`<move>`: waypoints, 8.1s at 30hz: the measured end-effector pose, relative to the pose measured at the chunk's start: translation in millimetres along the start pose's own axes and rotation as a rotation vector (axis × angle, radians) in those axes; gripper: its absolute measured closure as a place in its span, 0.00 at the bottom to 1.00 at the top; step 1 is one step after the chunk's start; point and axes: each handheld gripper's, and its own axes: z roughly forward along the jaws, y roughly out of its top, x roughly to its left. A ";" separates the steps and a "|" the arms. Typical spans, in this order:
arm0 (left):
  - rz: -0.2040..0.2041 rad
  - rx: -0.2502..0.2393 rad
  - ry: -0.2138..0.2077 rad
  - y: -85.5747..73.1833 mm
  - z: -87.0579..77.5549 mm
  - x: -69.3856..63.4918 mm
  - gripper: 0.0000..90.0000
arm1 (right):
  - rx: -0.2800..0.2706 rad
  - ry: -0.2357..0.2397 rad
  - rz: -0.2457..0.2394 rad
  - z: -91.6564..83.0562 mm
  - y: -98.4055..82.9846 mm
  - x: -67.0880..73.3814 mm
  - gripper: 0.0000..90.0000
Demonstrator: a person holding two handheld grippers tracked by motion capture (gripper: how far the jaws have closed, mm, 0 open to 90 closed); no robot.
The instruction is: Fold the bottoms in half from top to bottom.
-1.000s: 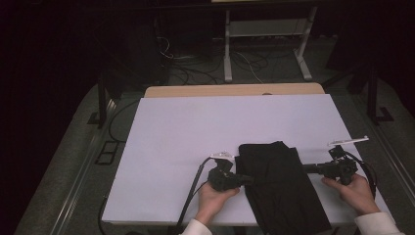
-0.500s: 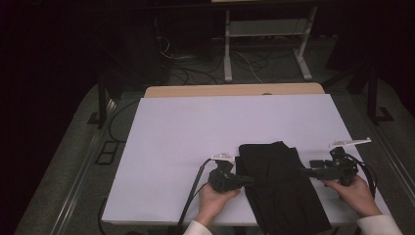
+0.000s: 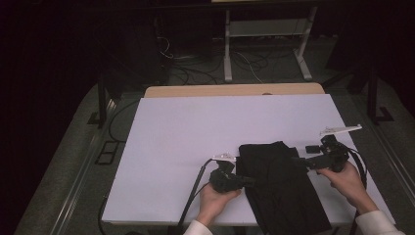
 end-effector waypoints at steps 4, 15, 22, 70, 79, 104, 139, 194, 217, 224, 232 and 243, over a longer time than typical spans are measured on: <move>0.006 -0.003 -0.001 1.2 -0.7 -0.8 0.96 | -0.011 0.005 0.000 3.3 12.6 -5.0 0.00; 0.013 -0.003 -0.003 1.4 -2.0 -2.0 0.96 | 0.005 -0.008 0.031 24.3 45.4 -27.0 0.00; 0.007 -0.003 -0.001 1.9 -2.7 -1.6 0.96 | -0.002 -0.030 0.078 36.0 51.0 -39.7 0.01; 0.004 -0.002 -0.009 -1.6 2.2 -2.0 0.96 | 0.060 -0.013 0.085 77.1 37.5 -39.8 0.28; 0.006 -0.001 -0.007 -1.7 2.3 -2.2 0.96 | 0.087 -0.019 0.049 79.7 38.7 -34.7 0.59; 0.073 0.016 0.012 -5.4 6.7 -9.9 0.85 | -0.038 0.048 0.070 31.9 38.8 3.2 0.93; 0.140 -0.072 0.090 10.1 -15.1 -9.8 0.30 | -0.021 0.143 0.037 -12.8 -9.8 38.2 0.93; 0.167 -0.090 0.147 33.8 -52.4 13.9 0.15 | 0.130 0.322 0.006 -56.9 -81.8 50.5 0.56; 0.154 -0.040 0.124 38.6 -32.9 10.3 0.03 | 0.091 0.154 -0.113 -34.7 -45.2 49.9 0.00; 0.151 -0.026 0.136 39.6 -29.5 12.6 0.00 | 0.068 0.138 -0.112 -31.1 -32.4 43.1 0.00; 0.156 -0.016 0.145 44.1 -23.8 13.8 0.00 | 0.069 0.118 -0.113 -23.2 -19.7 31.5 0.00; 0.176 -0.001 0.156 49.6 -14.6 14.3 0.00 | 0.044 0.088 -0.154 -15.7 -1.2 21.9 0.00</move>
